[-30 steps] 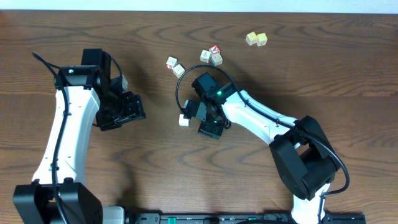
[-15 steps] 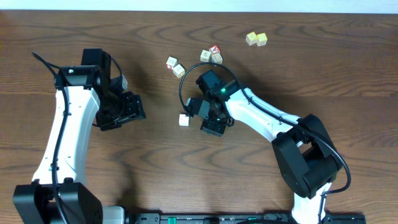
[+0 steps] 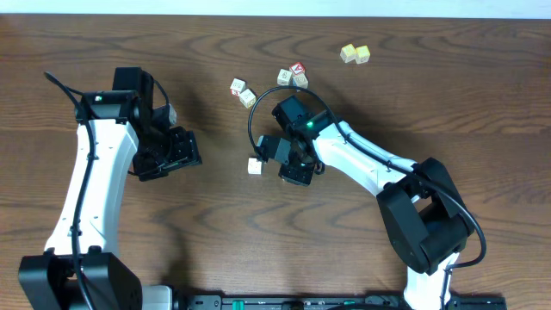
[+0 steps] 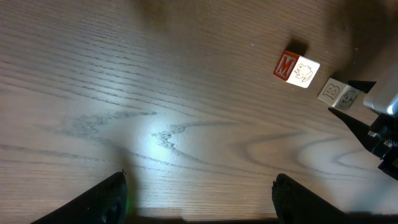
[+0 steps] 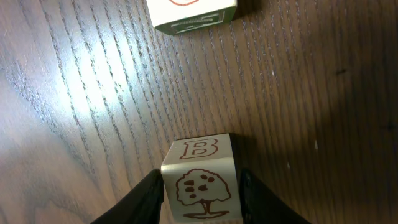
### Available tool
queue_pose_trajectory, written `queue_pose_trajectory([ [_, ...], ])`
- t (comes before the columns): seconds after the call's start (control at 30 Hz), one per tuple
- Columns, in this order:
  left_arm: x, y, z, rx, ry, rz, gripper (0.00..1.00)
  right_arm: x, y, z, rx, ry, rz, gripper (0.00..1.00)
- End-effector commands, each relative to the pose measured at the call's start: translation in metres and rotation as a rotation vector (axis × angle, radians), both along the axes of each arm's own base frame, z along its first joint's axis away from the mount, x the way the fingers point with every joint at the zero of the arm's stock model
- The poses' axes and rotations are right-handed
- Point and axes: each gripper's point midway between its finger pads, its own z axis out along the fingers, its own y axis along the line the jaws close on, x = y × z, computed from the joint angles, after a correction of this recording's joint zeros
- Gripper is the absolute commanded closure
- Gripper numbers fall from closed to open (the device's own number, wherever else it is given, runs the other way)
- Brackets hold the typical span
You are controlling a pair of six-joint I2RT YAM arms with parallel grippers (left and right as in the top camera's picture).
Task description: Lift 3 blocks
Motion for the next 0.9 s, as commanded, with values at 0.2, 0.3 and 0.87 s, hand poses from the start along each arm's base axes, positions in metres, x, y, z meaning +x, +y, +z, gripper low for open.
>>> queue_pose_trajectory([
  [0.2, 0.002, 0.001, 0.002, 0.011, -0.007, -0.011, 0.25, 0.017, -0.008, -0.002, -0.037, -0.021, -0.251, 0.71],
  [0.3, 0.002, 0.001, 0.002, 0.011, -0.007, -0.011, 0.25, 0.029, -0.016, -0.002, -0.065, -0.061, -0.425, 0.74],
  [0.87, 0.002, 0.001, 0.002, 0.011, -0.007, -0.011, 0.25, 0.032, -0.086, -0.006, -0.161, 0.082, -1.312, 0.73],
])
